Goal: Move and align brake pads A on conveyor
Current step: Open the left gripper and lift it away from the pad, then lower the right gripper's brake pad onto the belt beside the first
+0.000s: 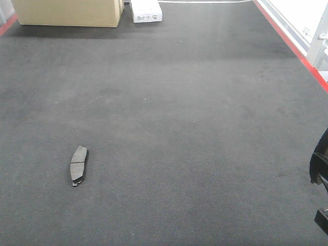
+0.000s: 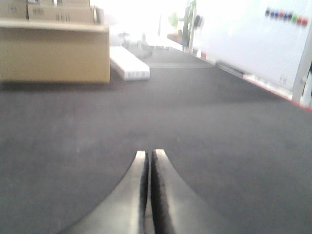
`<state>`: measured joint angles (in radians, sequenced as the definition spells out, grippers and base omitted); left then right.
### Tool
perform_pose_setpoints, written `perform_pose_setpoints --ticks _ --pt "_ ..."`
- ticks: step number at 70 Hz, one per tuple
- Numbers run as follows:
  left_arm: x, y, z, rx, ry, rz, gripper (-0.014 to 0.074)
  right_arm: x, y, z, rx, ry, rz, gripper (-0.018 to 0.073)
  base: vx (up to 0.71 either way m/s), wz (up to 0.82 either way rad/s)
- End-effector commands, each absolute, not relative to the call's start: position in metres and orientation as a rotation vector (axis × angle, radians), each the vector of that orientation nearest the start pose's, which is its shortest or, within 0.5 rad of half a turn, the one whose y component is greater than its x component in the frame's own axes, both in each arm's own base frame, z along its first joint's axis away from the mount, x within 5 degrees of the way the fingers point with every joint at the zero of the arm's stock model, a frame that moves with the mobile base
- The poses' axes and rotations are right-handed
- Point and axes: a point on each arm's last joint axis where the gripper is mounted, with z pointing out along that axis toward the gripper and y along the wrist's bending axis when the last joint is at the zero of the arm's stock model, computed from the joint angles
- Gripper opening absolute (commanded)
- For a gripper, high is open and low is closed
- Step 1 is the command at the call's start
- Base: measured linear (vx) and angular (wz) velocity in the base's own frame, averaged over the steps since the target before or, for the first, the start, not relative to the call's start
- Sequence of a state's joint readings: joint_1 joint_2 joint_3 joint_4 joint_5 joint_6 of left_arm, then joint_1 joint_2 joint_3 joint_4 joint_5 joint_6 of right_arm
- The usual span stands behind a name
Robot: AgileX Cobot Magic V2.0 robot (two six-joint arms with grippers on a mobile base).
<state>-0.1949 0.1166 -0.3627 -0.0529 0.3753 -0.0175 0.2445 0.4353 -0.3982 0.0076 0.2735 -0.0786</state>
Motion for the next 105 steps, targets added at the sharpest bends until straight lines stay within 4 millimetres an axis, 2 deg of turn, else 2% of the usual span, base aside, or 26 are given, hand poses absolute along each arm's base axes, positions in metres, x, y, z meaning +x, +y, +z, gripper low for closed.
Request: perform_pose_setpoints --ticks 1,34,41,49,60,71,79,91,105 --pt "0.041 -0.01 0.308 0.111 1.493 -0.231 -0.0008 0.096 0.024 0.311 -0.268 1.647 0.124 -0.0003 0.0 0.0" --pt "0.041 -0.01 0.306 0.113 1.507 -0.23 -0.0007 0.097 0.024 0.314 -0.254 1.609 0.136 -0.0003 0.0 0.0" --pt "0.041 -0.01 0.306 0.113 1.507 -0.23 -0.0007 0.105 0.026 0.317 -0.256 1.613 0.134 -0.0003 0.0 0.0" --pt "0.041 -0.01 0.306 0.113 1.507 -0.23 -0.0007 0.131 0.033 0.319 -0.271 1.72 0.13 -0.0003 0.0 0.0" --pt "0.041 -0.01 0.306 0.113 1.507 -0.23 -0.0007 0.181 0.046 0.32 -0.279 1.904 0.14 0.0001 0.0 0.0" --pt "0.041 -0.01 0.306 0.113 1.507 -0.23 -0.0007 0.231 0.059 0.311 -0.271 2.035 0.157 0.0004 0.0 0.0" --pt "0.041 -0.01 0.306 0.113 1.507 -0.23 -0.0007 0.262 0.07 0.298 -0.243 2.145 0.205 0.0008 0.0 0.0" --pt "0.041 -0.01 0.306 0.113 1.507 -0.23 -0.0006 0.293 0.103 0.273 -0.312 2.313 0.268 0.0016 0.0 0.0" --pt "0.041 -0.01 0.306 0.113 1.507 -0.23 -0.0006 0.326 0.119 0.236 -0.15 2.5 0.336 0.0021 0.0 0.0"
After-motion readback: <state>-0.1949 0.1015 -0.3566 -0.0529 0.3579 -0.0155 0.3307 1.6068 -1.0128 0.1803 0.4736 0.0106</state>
